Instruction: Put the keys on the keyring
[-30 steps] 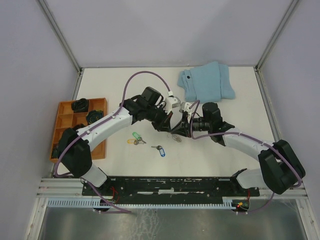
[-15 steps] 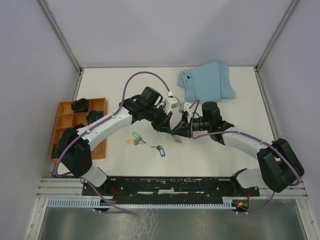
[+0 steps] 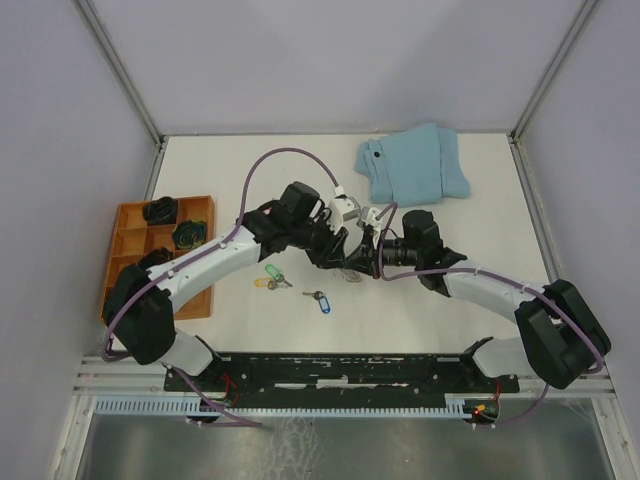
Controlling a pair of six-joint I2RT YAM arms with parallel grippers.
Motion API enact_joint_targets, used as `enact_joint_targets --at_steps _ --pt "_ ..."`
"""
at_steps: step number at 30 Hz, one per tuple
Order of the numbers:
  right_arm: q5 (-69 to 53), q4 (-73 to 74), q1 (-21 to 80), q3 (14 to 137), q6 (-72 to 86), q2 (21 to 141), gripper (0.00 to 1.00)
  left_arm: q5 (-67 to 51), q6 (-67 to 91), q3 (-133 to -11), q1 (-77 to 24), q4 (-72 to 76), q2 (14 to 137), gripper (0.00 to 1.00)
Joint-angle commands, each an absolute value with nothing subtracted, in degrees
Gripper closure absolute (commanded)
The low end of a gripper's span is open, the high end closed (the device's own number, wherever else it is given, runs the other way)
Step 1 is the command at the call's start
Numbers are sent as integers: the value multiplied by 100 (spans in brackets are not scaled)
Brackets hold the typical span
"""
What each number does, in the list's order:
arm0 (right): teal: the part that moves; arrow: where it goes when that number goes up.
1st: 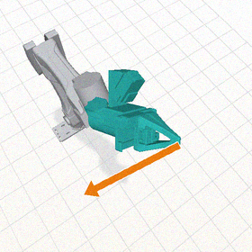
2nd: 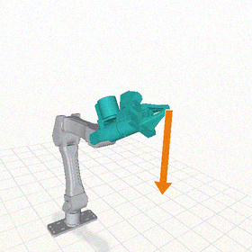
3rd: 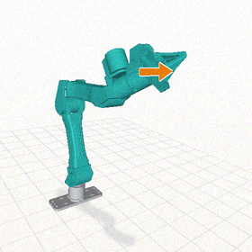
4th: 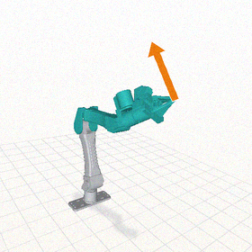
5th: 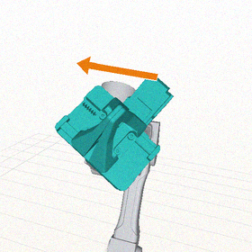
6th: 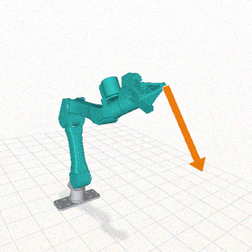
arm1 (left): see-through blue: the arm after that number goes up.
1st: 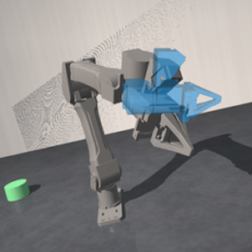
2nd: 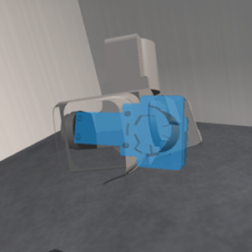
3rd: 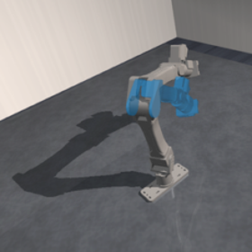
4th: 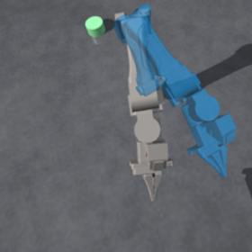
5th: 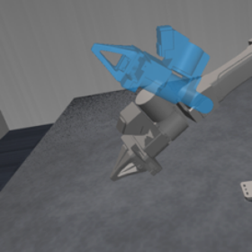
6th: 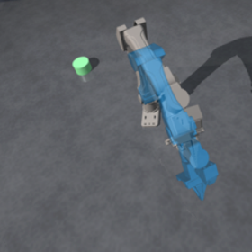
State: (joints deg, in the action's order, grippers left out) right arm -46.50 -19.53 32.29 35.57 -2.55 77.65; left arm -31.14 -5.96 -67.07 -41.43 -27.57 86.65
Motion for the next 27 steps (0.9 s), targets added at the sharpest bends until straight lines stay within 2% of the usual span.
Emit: enact_joint_targets --at_steps 1,3,7,11,14,24,27 --pt "-4111 -2776 3315 3420 97 7476 99 -2544 131 -6315 -4283 -1492 8045 63" --pt "-3961 -2836 3320 3390 193 7460 99 -2150 447 -5967 -4276 -1028 7710 61" --pt "-3652 -2902 3318 3313 354 7384 99 -1310 1412 -4833 -4275 127 6794 50" --pt "-3409 -2977 3314 3220 513 7305 99 -930 2363 -3624 -4275 1299 5870 39" --pt "-3357 -3034 3316 3184 624 7336 99 -859 2937 -2918 -4271 2112 5688 32" --pt "-3024 -3115 3314 3138 1006 7254 99 -1317 3623 -2326 -4188 4034 6751 39" --pt "-2969 -3085 3317 3120 1027 7248 99 -1526 3544 -2404 -4186 4188 7050 48"
